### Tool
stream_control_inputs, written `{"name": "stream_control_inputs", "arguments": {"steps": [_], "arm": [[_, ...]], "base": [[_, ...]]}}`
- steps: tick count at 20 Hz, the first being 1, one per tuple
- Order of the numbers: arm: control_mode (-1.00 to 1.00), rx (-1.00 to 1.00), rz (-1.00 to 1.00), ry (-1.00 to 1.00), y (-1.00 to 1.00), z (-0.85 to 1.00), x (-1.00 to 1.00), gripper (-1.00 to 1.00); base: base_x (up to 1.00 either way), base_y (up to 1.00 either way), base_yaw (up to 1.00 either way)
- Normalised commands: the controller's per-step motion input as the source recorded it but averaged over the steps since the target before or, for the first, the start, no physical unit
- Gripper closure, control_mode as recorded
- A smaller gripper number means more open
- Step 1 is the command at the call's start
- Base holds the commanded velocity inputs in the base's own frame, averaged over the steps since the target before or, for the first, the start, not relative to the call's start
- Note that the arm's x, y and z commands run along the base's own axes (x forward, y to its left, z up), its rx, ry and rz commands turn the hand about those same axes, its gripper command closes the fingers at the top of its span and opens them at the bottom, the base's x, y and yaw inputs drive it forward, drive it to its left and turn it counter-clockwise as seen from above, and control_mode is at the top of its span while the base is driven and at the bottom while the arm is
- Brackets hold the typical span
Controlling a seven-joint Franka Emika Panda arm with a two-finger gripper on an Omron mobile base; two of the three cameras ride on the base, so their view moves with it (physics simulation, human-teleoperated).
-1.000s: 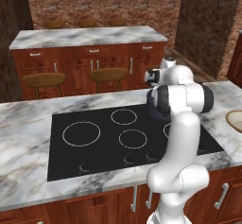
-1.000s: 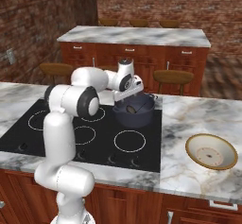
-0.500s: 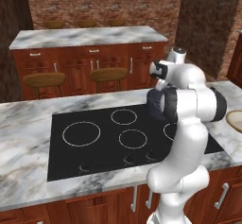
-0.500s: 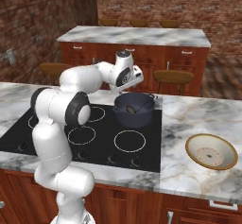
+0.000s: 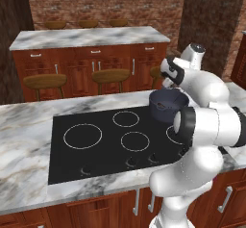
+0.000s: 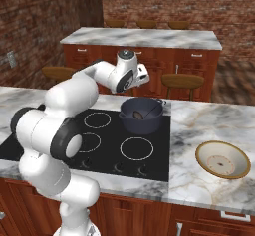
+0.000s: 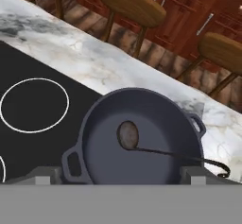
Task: Open the cabinet and move the ladle to the pot. Then close the cabinet.
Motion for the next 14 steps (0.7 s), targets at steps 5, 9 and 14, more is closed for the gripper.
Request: {"name": "stream_control_inputs", "arguments": {"steps": [5,9,14], "arm": [[-1.00,0.13,-0.17,0.00,0.14,0.74,-0.62,-1.00],[-1.00,0.08,-0.18,0.00,0.26,0.50,-0.78,-1.00],[-1.00,0.03,-0.16,-0.01,0.37,0.10,-0.91,-1.00]], "base": [[0.00,0.00,0.00],[0.00,0.00,0.00],[0.00,0.00,0.00]]}}
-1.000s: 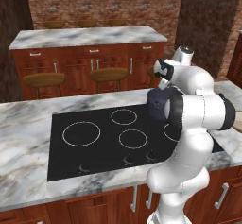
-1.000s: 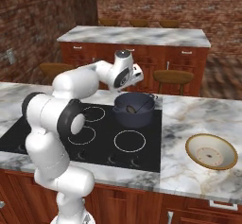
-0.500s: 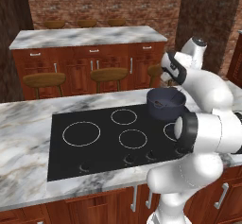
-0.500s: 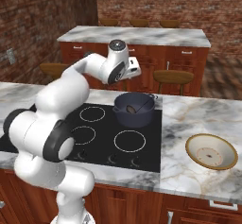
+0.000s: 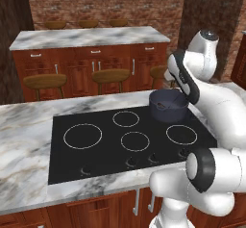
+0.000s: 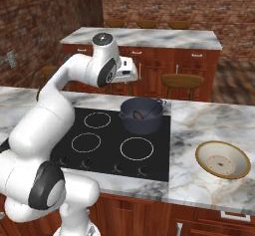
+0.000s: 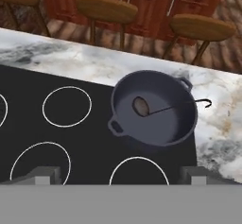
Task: Open the cabinet and move the ladle to the pot. Then close the cabinet.
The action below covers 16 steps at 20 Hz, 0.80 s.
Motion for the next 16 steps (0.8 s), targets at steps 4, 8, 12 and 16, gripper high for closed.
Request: {"name": "stream_control_inputs", "arguments": {"steps": [4,8,12,16], "arm": [[-1.00,0.04,-0.15,-0.07,0.37,0.07,-0.80,-1.00],[-1.00,0.04,-0.14,-0.09,0.43,0.24,-0.52,-1.00],[-1.00,0.06,-0.14,-0.08,0.45,0.27,-0.46,-1.00],[-1.00,0.07,-0.14,-0.12,0.41,0.26,-0.53,-1.00]], "base": [[0.00,0.00,0.00],[0.00,0.00,0.00],[0.00,0.00,0.00],[0.00,0.00,0.00]]}}
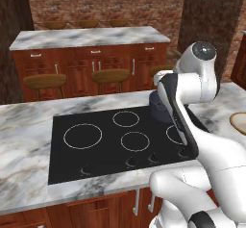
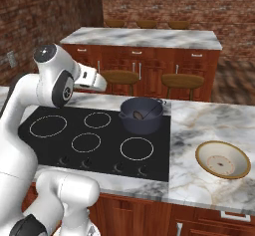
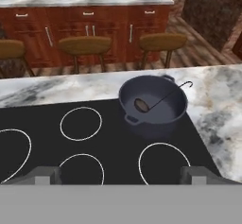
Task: Open the cabinet and move the ladle to the pot. Then close the cabinet.
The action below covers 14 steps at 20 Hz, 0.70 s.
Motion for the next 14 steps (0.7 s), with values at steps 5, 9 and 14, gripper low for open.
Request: {"name": "stream_control_inputs", "arguments": {"steps": [5,9,14], "arm": [[-1.00,0.07,-0.02,-0.08,0.26,0.38,-0.21,-1.00],[-1.00,0.05,0.00,-0.09,0.21,0.26,-0.35,-1.00],[-1.00,0.03,0.00,-0.11,0.17,0.15,-0.39,-1.00]], "base": [[0.00,0.00,0.00],[0.00,0.00,0.00],[0.00,0.00,0.00]]}}
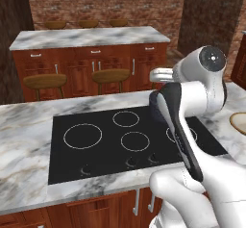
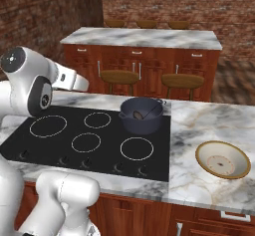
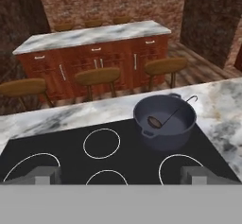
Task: Open the cabinet and move the ladle to the pot. Then close the cabinet.
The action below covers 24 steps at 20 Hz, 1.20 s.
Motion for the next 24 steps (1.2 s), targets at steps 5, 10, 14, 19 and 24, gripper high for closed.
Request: {"name": "stream_control_inputs", "arguments": {"steps": [5,10,14,19,24], "arm": [[-1.00,0.01,0.03,-0.11,0.14,0.19,-0.41,-1.00],[-1.00,0.03,0.01,-0.02,0.01,0.46,-0.39,-1.00],[-1.00,0.02,0.04,-0.01,0.00,0.41,-0.43,-1.00],[-1.00,0.01,0.06,-0.02,0.00,0.20,-0.43,-1.00],[-1.00,0.00,0.05,-0.04,0.00,0.02,-0.32,-1.00]], "base": [[0.00,0.00,0.00],[0.00,0.00,0.00],[0.00,0.00,0.00],[0.00,0.00,0.00],[0.00,0.00,0.00]]}}
